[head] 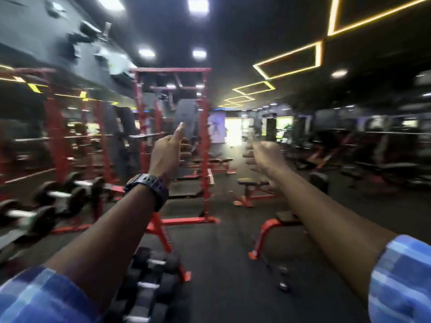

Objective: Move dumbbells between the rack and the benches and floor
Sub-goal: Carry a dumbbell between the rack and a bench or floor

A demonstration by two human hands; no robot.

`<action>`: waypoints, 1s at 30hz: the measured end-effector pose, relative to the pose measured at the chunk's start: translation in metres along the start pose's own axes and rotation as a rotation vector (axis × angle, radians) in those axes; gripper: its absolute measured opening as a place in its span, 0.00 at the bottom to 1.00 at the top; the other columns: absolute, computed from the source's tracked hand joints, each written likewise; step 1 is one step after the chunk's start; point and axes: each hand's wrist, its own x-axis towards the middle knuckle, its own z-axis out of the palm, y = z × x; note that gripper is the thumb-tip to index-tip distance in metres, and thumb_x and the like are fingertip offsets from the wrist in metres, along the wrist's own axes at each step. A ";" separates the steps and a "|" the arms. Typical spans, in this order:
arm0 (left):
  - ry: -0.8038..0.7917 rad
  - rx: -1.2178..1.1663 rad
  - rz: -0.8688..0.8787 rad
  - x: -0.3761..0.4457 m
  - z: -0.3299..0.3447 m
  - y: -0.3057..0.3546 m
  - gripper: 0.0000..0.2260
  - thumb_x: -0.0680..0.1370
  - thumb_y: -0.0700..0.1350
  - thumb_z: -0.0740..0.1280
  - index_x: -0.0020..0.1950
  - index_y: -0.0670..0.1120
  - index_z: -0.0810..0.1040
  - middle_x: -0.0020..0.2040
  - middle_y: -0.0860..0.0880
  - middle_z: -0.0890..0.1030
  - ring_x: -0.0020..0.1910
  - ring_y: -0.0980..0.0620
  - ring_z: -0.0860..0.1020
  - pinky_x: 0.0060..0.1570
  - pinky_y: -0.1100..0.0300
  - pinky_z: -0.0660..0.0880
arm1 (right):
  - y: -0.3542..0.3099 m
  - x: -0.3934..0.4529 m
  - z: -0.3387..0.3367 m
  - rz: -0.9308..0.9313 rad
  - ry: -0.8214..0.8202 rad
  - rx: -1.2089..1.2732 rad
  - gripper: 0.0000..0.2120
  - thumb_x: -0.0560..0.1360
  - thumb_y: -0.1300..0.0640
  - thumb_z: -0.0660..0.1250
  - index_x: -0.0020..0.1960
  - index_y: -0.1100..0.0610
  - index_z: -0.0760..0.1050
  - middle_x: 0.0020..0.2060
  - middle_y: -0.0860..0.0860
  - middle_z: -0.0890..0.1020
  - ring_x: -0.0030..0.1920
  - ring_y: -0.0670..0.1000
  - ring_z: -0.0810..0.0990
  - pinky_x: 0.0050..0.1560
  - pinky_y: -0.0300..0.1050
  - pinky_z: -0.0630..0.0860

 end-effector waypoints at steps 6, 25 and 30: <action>-0.229 -0.149 -0.015 0.044 0.139 -0.055 0.30 0.74 0.66 0.63 0.54 0.39 0.81 0.50 0.40 0.85 0.45 0.45 0.82 0.45 0.52 0.78 | 0.056 0.046 -0.108 0.078 0.207 -0.086 0.23 0.75 0.34 0.60 0.44 0.55 0.78 0.40 0.52 0.85 0.35 0.49 0.81 0.37 0.43 0.76; -0.521 -0.150 -0.439 0.177 0.388 -0.354 0.29 0.78 0.66 0.60 0.55 0.42 0.81 0.51 0.42 0.86 0.45 0.47 0.82 0.48 0.52 0.76 | 0.329 0.210 -0.173 0.458 0.418 -0.201 0.22 0.79 0.41 0.59 0.52 0.59 0.78 0.41 0.52 0.83 0.37 0.48 0.79 0.37 0.41 0.75; -0.538 -0.084 -0.579 0.199 0.459 -0.464 0.28 0.76 0.67 0.61 0.53 0.42 0.81 0.50 0.42 0.85 0.44 0.47 0.82 0.51 0.49 0.76 | 0.469 0.275 -0.192 0.601 0.394 -0.172 0.22 0.78 0.39 0.58 0.47 0.57 0.78 0.40 0.53 0.83 0.39 0.50 0.80 0.40 0.44 0.76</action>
